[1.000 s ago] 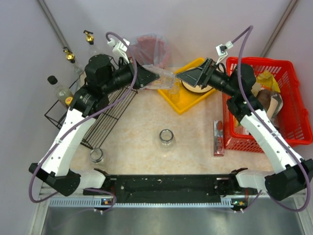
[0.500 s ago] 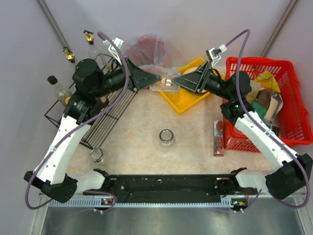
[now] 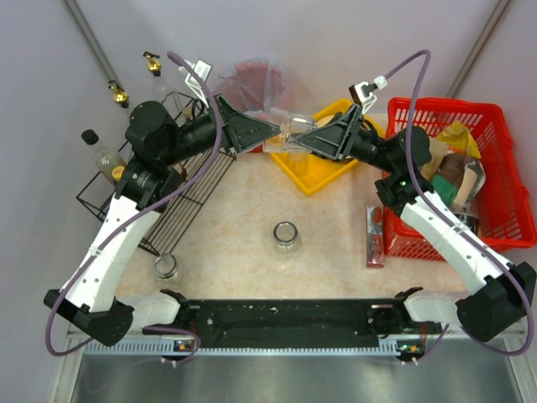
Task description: Clear the kitchen counter
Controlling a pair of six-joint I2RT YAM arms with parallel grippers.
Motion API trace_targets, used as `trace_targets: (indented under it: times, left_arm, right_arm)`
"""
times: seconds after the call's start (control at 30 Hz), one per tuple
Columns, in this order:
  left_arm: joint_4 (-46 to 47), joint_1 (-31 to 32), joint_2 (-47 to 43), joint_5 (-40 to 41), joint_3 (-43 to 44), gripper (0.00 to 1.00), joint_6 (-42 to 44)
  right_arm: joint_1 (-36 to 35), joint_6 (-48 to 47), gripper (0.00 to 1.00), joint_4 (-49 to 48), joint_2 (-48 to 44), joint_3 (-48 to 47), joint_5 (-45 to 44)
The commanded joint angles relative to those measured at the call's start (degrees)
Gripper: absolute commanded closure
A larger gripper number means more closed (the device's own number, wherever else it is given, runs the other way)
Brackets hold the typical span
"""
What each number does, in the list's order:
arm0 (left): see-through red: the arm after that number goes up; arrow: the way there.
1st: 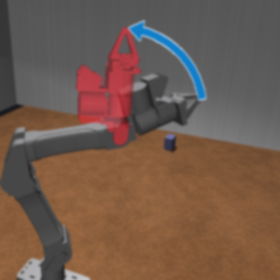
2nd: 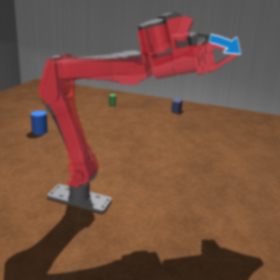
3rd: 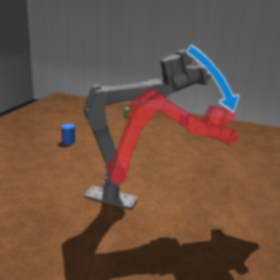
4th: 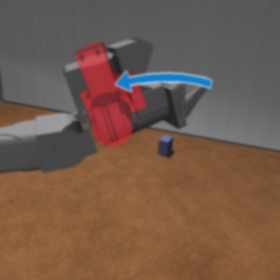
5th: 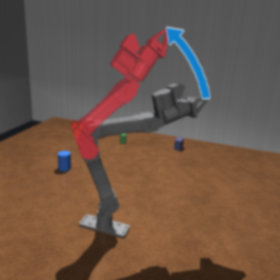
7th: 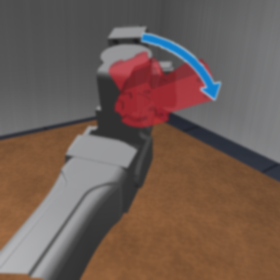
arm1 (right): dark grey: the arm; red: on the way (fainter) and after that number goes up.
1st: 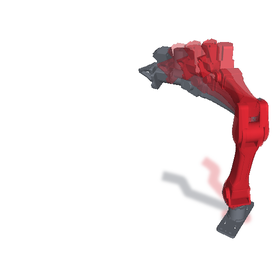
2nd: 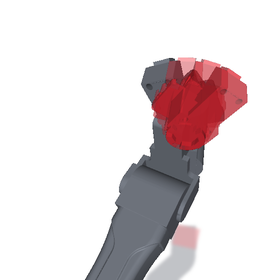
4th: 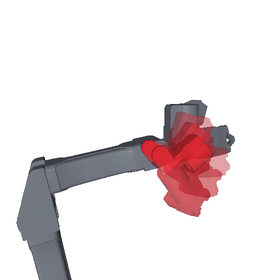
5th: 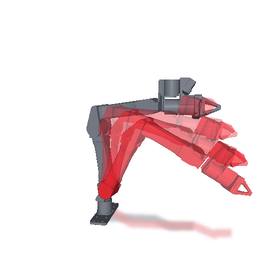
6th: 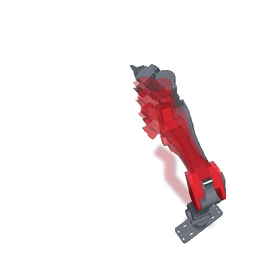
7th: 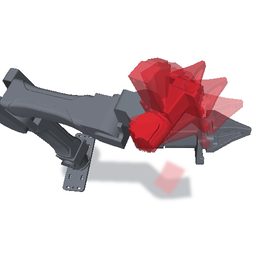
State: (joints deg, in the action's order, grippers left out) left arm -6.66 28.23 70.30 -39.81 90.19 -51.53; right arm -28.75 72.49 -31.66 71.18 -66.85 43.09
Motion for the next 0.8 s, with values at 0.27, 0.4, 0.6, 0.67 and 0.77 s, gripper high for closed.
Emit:
trace_targets:
  times: [0.27,0.4,0.6,0.67,0.77]
  left_arm:
    - [4.11,-0.19,1.5,-2.99,1.65,1.0,0.11]
    - [3.41,-0.37,1.85,-2.73,1.91,1.0,0.81]
    - [0.6,-0.89,1.33,-1.68,0.95,0.82,3.53]
    - [-0.81,-1.42,0.63,-0.36,0.08,0.56,5.11]
    - [-8.86,-2.04,-0.77,6.99,0.16,0.18,11.16]
  right_arm:
    - [-0.6,-2.88,0.07,0.19,-4.29,-1.09,-4.42]
    - [-0.69,-3.93,0.3,2.91,-4.03,-1.7,-5.21]
    - [-0.6,-11.74,0.72,17.3,-3.94,-5.3,-9.68]
    - [-0.6,-15.6,0.77,23.63,-3.68,-7.58,-12.05]
    - [-0.52,-21.93,0.78,31.28,-2.54,-10.4,-15.57]
